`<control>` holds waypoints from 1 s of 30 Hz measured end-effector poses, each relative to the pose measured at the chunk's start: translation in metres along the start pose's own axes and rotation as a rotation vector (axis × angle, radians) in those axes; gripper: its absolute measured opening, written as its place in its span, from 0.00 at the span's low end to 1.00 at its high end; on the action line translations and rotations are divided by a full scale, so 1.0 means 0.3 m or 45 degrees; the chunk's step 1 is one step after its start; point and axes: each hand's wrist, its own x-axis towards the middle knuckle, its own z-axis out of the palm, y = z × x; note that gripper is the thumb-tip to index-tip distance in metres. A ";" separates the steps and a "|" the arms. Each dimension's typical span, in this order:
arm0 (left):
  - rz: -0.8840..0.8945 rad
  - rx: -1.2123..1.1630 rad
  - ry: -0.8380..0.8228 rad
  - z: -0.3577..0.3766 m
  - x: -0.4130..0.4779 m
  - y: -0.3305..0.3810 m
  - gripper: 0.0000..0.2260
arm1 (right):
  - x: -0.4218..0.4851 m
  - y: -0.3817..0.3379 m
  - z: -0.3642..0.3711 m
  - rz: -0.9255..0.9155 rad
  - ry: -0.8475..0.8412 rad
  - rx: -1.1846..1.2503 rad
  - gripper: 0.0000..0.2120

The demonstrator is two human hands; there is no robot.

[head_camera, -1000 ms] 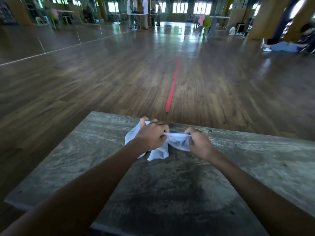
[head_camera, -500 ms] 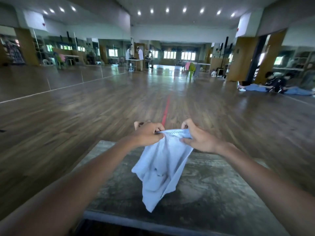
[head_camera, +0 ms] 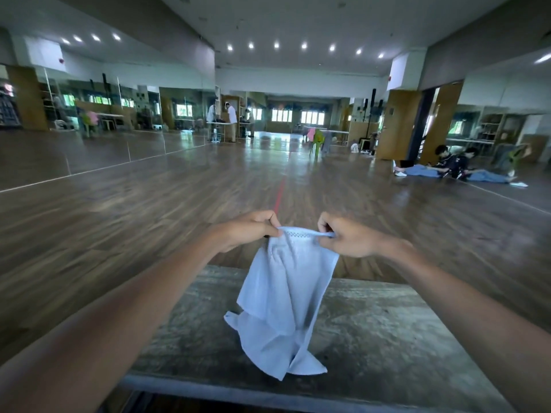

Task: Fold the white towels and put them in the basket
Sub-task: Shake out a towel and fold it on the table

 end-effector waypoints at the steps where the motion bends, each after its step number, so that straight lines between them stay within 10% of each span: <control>1: 0.029 0.007 -0.003 -0.001 -0.008 0.016 0.06 | -0.005 -0.005 -0.008 0.022 -0.060 0.016 0.11; 21: 0.232 0.265 0.000 0.045 -0.067 0.076 0.03 | -0.039 -0.037 -0.029 -0.047 0.196 0.535 0.13; 30: 0.561 0.142 0.281 0.057 -0.069 0.081 0.11 | -0.082 -0.052 -0.018 0.119 -0.110 0.744 0.09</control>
